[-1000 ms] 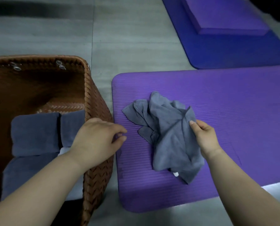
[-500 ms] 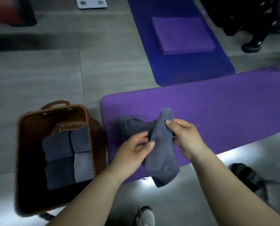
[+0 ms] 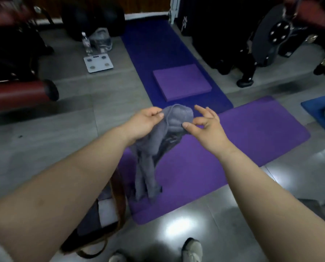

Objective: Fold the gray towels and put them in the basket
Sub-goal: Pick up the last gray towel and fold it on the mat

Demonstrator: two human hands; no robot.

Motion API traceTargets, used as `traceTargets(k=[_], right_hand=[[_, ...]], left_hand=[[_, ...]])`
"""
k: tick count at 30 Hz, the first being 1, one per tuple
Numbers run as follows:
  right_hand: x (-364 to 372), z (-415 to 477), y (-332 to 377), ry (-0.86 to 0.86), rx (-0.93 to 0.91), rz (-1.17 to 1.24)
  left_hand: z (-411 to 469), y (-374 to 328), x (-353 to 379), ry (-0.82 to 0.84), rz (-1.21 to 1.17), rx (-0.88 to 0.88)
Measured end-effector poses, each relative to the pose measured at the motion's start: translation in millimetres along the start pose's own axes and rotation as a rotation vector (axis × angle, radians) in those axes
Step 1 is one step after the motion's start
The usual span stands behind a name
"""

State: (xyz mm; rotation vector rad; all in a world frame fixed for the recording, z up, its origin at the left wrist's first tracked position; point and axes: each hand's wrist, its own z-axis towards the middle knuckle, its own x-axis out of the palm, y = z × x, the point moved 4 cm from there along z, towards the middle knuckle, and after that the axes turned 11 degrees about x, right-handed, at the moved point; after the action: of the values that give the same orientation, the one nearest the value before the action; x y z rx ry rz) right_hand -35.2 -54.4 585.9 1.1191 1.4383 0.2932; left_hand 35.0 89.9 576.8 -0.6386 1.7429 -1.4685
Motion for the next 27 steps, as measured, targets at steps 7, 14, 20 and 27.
traceTargets(k=[7, 14, 20, 27], right_hand=[[-78.7, 29.7, 12.6, 0.270, -0.001, 0.399], [-184.1, 78.8, -26.0, 0.553, -0.039, -0.060], [-235.9, 132.1, -52.4, 0.326, -0.026, -0.210], [-224.6, 150.5, -34.0, 0.160, -0.177, -0.378]], left_hand=[[37.2, -102.8, 32.8, 0.050, 0.050, 0.051], [83.5, -165.6, 68.9, -0.057, 0.325, 0.143], [113.7, -159.0, 58.3, -0.129, 0.408, 0.054], [147.1, -127.7, 92.5, -0.110, 0.109, -0.085]])
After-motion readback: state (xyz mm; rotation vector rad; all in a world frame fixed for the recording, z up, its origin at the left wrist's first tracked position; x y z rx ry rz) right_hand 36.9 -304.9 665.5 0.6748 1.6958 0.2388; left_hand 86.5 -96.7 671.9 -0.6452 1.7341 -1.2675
